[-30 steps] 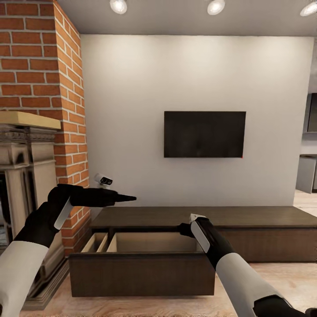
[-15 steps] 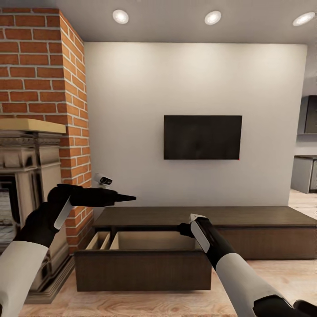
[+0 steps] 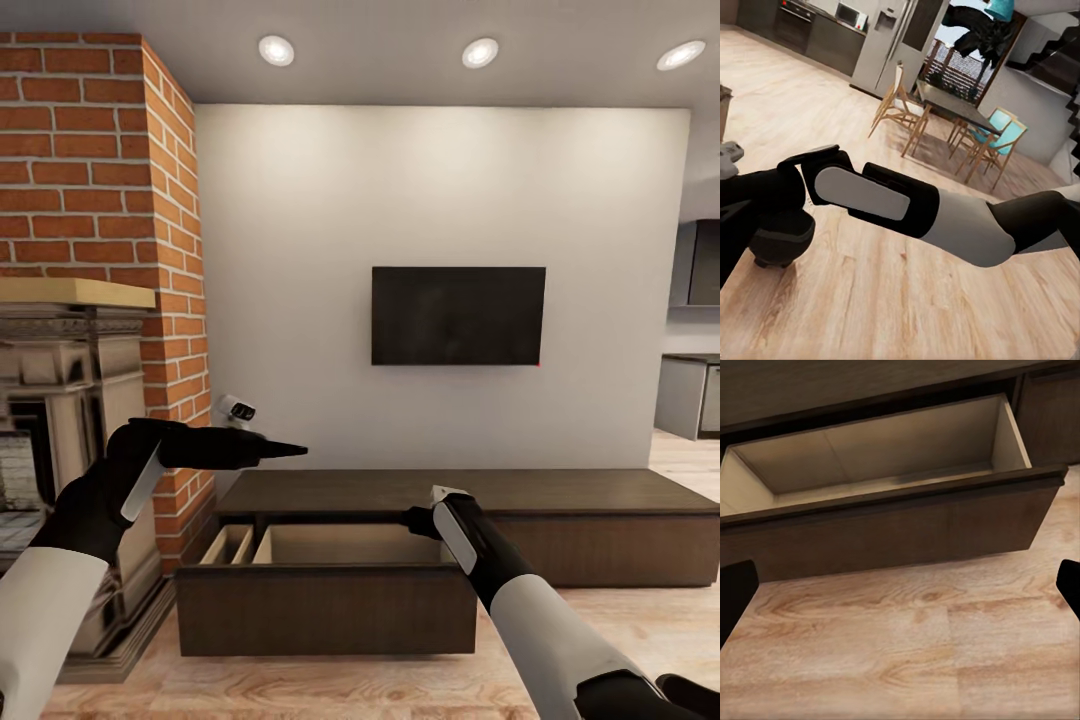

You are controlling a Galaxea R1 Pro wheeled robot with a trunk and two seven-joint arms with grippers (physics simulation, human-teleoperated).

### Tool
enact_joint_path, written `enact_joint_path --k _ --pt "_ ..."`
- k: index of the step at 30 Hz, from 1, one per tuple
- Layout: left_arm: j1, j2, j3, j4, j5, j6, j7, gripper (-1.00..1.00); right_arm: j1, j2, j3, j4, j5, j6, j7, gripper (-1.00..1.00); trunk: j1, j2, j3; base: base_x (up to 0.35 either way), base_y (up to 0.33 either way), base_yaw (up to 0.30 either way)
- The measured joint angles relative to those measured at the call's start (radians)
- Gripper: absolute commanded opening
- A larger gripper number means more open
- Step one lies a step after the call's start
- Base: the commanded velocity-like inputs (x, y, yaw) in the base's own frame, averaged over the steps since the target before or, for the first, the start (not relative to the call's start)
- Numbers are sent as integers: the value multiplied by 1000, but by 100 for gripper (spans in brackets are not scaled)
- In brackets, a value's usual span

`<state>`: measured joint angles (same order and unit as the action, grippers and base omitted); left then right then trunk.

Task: Place each of the two pumpkins and all three candles from the living room inside a cabinet in the living room (use any cabinet), then make sure every cabinet is closed, and position the cauldron so it is next to a table in the living room.

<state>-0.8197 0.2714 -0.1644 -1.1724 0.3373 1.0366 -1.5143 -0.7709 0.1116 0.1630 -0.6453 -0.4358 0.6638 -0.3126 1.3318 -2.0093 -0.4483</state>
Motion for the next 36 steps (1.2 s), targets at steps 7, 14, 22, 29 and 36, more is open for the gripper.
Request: enact_joint_path --k 7,14,22,29,36 --pt "0 -4 5 106 2 0 79 100 0 -2 -4 0 0 -1 2 100 0 0 0 -4 0 0" --pt "0 -9 7 141 5 4 284 100 0 -3 -5 1 0 -2 3 100 0 0 0 0 0 0" --pt "0 -32 6 198 8 -78 657 100 1 -4 -9 -5 1 -2 3 100 0 0 0 0 0 0" --pt "1 -40 5 391 7 -256 744 100 2 -6 -10 -6 1 -39 3 100 0 0 0 0 0 0" --pt "23 -54 6 535 4 -416 806 100 2 -5 -3 -5 2 -76 3 100 0 0 0 0 0 0"
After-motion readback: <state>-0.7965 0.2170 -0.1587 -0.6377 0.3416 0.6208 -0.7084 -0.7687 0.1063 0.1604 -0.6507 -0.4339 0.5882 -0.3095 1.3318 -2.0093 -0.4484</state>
